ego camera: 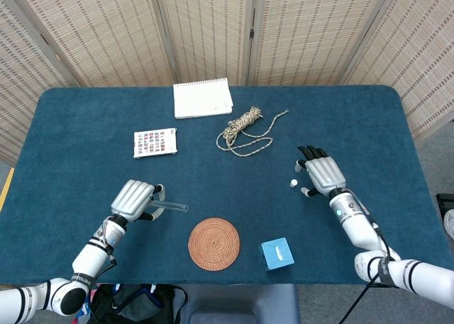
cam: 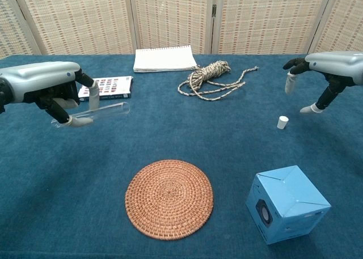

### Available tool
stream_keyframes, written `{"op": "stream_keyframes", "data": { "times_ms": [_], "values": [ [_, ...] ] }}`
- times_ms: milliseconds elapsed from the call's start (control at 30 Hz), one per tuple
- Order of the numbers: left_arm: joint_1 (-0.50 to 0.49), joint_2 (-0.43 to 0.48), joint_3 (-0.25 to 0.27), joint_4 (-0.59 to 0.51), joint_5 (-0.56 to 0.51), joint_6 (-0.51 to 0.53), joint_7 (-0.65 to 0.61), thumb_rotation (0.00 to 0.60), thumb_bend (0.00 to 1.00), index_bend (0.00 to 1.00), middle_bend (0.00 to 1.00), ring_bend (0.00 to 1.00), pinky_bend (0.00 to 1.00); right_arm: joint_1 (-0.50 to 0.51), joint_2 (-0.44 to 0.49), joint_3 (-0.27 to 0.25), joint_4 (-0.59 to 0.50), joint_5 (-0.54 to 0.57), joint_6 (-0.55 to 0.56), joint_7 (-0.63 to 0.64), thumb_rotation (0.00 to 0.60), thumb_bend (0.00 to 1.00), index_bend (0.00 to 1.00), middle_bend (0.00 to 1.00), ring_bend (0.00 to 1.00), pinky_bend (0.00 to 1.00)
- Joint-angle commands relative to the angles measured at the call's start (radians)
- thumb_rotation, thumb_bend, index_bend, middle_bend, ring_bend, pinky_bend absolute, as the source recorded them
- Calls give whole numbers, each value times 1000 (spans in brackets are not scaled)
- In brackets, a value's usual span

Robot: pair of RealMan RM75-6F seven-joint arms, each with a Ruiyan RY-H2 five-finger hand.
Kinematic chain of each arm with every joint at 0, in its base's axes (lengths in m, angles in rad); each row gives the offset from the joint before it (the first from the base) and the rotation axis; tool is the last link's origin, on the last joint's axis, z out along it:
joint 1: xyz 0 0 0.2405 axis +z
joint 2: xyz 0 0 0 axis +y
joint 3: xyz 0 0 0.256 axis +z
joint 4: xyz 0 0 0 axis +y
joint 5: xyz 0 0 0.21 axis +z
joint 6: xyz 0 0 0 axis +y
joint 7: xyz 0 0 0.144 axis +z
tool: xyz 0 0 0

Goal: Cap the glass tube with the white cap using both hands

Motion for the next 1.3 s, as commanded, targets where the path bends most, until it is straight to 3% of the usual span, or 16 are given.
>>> {"op": "stream_keyframes", "data": {
  "times_ms": [33, 200, 667, 1300],
  "values": [
    [0, -3, 1, 1, -1, -2, 1, 600, 308, 567, 995, 993, 1000, 9, -37, -4, 44, 3, -17, -10, 600, 199, 389, 60, 2, 59],
    [0, -7, 4, 7, -3, -7, 0, 600, 308, 566, 995, 994, 1000, 13, -82, -12, 105, 2, -36, -15, 600, 203, 395, 60, 0, 5],
    [-3, -23, 5, 31, -7, -24, -7, 600, 308, 566, 995, 995, 1000, 36, -159, 4, 224, 37, -106, -16, 600, 236, 412, 60, 0, 3],
    [-6, -32, 5, 47, -9, -36, -11, 600, 308, 565, 995, 995, 1000, 52, -187, 14, 267, 56, -141, -25, 600, 286, 445, 93, 0, 3]
  ]
}}
